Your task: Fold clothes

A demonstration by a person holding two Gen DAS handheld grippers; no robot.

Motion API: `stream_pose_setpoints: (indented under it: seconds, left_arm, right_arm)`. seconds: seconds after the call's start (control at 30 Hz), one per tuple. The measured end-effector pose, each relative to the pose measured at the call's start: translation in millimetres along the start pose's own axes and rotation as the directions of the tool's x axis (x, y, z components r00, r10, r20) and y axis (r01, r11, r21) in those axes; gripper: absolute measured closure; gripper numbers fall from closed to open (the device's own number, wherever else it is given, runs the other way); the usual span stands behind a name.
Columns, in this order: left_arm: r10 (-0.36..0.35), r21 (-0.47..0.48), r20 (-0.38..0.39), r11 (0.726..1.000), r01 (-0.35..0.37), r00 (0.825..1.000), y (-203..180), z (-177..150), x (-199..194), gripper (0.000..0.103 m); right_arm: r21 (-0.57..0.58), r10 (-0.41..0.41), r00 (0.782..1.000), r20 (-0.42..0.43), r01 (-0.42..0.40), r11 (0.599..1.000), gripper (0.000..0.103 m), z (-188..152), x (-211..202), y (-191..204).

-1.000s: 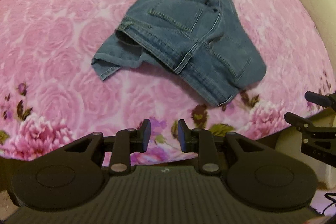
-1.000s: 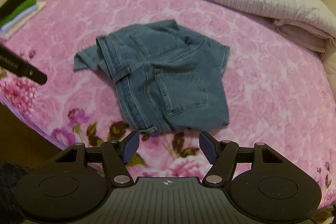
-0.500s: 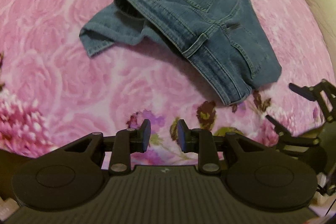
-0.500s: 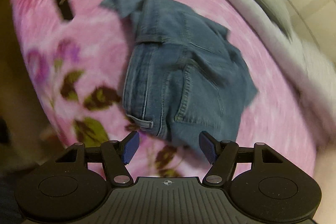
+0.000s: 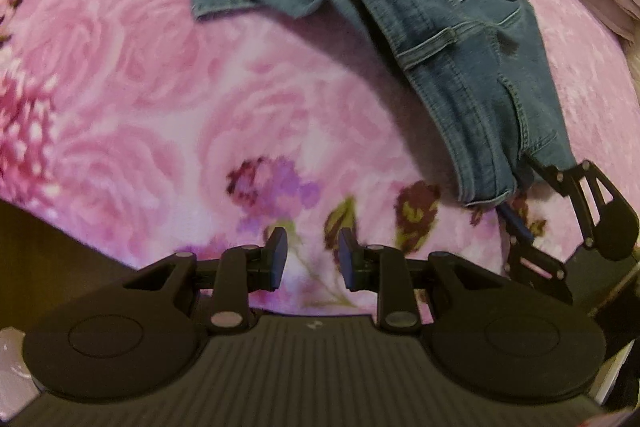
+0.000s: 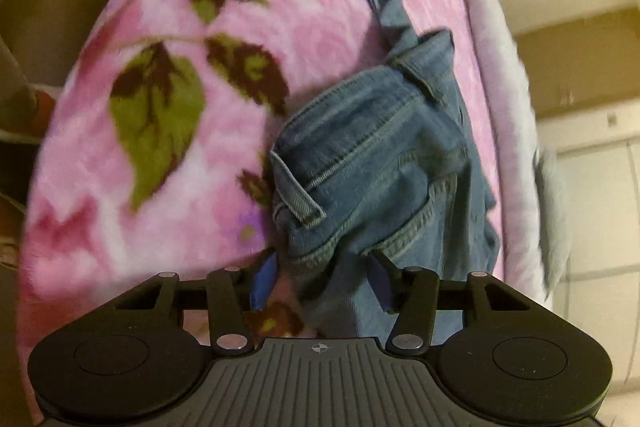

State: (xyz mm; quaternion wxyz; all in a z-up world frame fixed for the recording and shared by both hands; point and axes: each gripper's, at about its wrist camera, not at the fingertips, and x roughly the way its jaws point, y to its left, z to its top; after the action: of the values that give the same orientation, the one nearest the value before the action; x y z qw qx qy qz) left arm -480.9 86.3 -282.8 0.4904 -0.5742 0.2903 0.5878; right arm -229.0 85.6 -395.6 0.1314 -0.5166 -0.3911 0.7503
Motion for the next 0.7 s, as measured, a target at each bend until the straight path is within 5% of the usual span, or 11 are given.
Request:
stream_pose_setpoints:
  seconds: [0.07,0.13,0.17,0.27,0.3,0.4,0.47,0.53,0.6,0.7]
  left_arm:
    - [0.002,-0.011,0.002,1.0,-0.002,1.0,2,-3,2,0.081]
    - [0.004,-0.021,0.005,1.0,-0.003,1.0,4,-4,3,0.081]
    - [0.004,-0.026,0.005,1.0,-0.004,1.0,5,-2,3,0.081]
    - [-0.016,-0.065,0.013,0.998,0.017,1.0,10,6,3,0.081]
    - [-0.025,-0.084,0.02,0.996,0.026,1.0,12,9,3,0.081]
    - [-0.065,-0.167,0.058,0.983,0.073,0.996,25,25,1,0.08]
    - [-0.095,-0.239,0.084,0.965,0.112,0.992,34,34,1,0.079]
    - [-0.124,-0.307,0.11,0.94,0.152,0.986,43,43,3,0.078]
    - [-0.15,-0.374,0.136,0.908,0.191,0.979,53,52,6,0.077]
    - [-0.164,-0.452,0.178,0.862,0.229,0.97,63,66,13,0.076]
  right_arm:
    - [0.005,0.005,1.0,0.021,-0.005,1.0,0.051,0,7,1]
    - [0.067,0.047,0.999,0.026,-0.049,0.997,0.081,3,12,-6]
    - [0.191,0.082,0.996,0.03,-0.086,0.978,0.082,3,11,-23]
    - [0.536,0.181,0.981,0.065,-0.187,0.823,0.095,3,6,-72]
    - [0.641,0.21,0.974,0.086,-0.216,0.736,0.096,2,4,-89]
    - [0.948,0.185,0.962,0.2,-0.238,0.211,0.096,-46,-11,-150]
    - [0.959,0.108,0.964,0.243,-0.222,-0.179,0.096,-84,-22,-184]
    - [0.879,-0.005,0.974,0.225,-0.205,-0.431,0.096,-122,-31,-203]
    - [0.788,-0.08,0.978,0.195,-0.204,-0.58,0.096,-147,-33,-215]
    - [0.756,-0.104,0.983,0.153,-0.184,-0.628,0.096,-162,-24,-234]
